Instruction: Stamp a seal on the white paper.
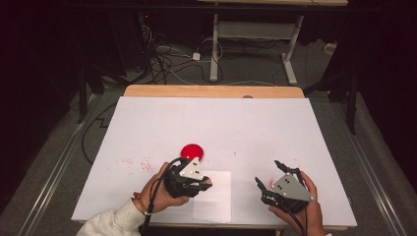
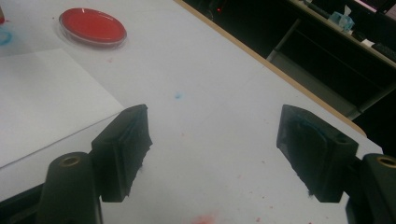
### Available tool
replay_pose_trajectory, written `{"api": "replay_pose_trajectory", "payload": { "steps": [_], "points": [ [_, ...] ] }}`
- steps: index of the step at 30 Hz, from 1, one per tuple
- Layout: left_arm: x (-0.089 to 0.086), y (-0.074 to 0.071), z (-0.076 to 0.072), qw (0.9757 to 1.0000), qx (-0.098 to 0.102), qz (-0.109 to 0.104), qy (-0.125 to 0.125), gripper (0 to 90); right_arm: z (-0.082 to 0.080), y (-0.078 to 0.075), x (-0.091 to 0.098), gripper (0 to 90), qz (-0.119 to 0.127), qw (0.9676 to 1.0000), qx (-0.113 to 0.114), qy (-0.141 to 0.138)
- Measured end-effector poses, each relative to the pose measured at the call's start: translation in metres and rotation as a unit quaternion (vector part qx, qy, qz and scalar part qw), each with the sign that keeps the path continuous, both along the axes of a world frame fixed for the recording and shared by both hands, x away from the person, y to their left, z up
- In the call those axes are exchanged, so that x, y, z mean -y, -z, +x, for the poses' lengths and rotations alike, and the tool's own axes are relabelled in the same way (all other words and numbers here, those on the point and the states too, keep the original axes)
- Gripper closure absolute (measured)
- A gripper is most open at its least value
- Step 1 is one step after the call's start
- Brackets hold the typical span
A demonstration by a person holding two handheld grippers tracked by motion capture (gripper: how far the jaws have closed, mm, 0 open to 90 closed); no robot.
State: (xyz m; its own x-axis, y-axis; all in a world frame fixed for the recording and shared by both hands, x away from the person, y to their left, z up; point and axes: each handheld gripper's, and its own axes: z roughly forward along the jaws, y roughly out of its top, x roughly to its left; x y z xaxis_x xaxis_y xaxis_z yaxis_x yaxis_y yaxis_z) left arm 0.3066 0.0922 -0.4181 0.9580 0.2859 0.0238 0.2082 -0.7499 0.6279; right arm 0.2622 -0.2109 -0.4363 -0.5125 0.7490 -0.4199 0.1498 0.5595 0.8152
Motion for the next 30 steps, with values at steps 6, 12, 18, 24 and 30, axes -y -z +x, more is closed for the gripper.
{"api": "replay_pose_trajectory", "payload": {
  "steps": [6,12,18,24,30],
  "points": [
    [0.009,0.012,0.002,0.9998,-0.009,0.015,0.009,73.8,0.000,0.000,0.000,26.0,-0.001,1.0000,-0.001,-0.001],
    [0.015,0.023,0.006,0.9994,-0.016,0.028,0.011,73.7,0.000,0.001,0.000,26.0,-0.003,1.0000,-0.003,-0.002],
    [0.021,0.033,0.009,0.9988,-0.023,0.041,0.014,73.7,0.000,0.001,-0.001,26.0,-0.004,1.0000,-0.003,-0.001],
    [0.023,0.040,0.011,0.9984,-0.028,0.048,0.014,73.8,0.000,0.001,0.000,26.0,-0.004,1.0000,-0.003,-0.001],
    [0.023,0.044,0.013,0.9981,-0.033,0.051,0.015,73.7,0.000,0.001,0.000,25.9,-0.004,1.0000,-0.003,0.000]
  ]
}}
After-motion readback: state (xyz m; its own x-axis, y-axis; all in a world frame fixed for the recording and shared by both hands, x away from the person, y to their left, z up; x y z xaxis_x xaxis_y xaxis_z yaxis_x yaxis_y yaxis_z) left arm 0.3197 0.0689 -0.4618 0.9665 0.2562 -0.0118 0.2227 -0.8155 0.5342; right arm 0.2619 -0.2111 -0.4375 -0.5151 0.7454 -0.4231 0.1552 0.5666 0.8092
